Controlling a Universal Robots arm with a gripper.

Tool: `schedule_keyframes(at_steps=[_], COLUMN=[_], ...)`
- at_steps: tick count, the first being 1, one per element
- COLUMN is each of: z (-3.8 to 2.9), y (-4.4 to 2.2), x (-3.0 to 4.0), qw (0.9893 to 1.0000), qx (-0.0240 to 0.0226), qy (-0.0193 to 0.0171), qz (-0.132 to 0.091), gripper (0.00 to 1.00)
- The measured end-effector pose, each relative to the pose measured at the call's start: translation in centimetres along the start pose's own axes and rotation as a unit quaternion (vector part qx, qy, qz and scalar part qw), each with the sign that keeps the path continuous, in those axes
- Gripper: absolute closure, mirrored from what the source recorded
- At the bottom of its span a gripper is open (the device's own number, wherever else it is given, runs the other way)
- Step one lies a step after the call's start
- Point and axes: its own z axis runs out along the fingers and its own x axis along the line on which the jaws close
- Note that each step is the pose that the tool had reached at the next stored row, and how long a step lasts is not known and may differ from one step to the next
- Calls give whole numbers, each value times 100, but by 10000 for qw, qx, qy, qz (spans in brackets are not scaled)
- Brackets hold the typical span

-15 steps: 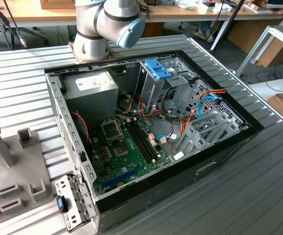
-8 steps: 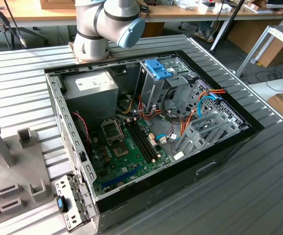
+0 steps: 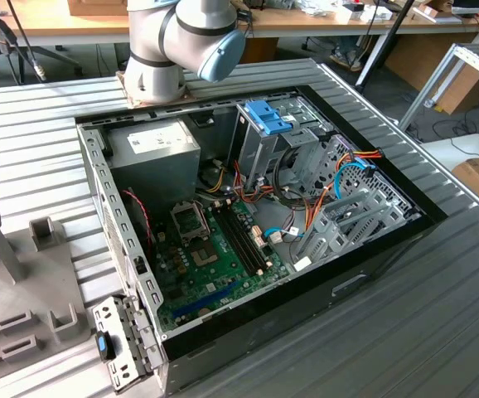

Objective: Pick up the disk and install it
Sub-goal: 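Pick up the disk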

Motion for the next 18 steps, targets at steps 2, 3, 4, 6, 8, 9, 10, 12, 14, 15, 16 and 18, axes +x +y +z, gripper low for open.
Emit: schedule_keyframes(at_steps=[2, 3, 4, 6, 8, 9, 10, 12, 14, 15, 16, 18], z=[-1, -1, -1, -1, -2, -2, -4, -6, -6, -7, -7, -8], y=[-7, -16, -30, -66, -102, -121, -224, -339, -374, -391, -412, -458], x=[-2, -4, -7, -11, -15, -18, -27, -38, -42, -44, -45, -50], qw=[10000, 10000, 10000, 10000, 10000, 10000, 10000, 10000, 10000, 10000, 10000, 10000], qx=[0, 0, -1, 0, 0, 0, 0, 0, 0, 0, 0, 0], qy=[0, 0, 0, 0, 0, 0, 0, 0, 0, 0, 0, 0], qz=[0, 0, 0, 0, 0, 0, 0, 0, 0, 0, 0, 0], gripper=[64, 64, 64, 64, 64, 64, 64, 64, 64, 64, 64, 64])
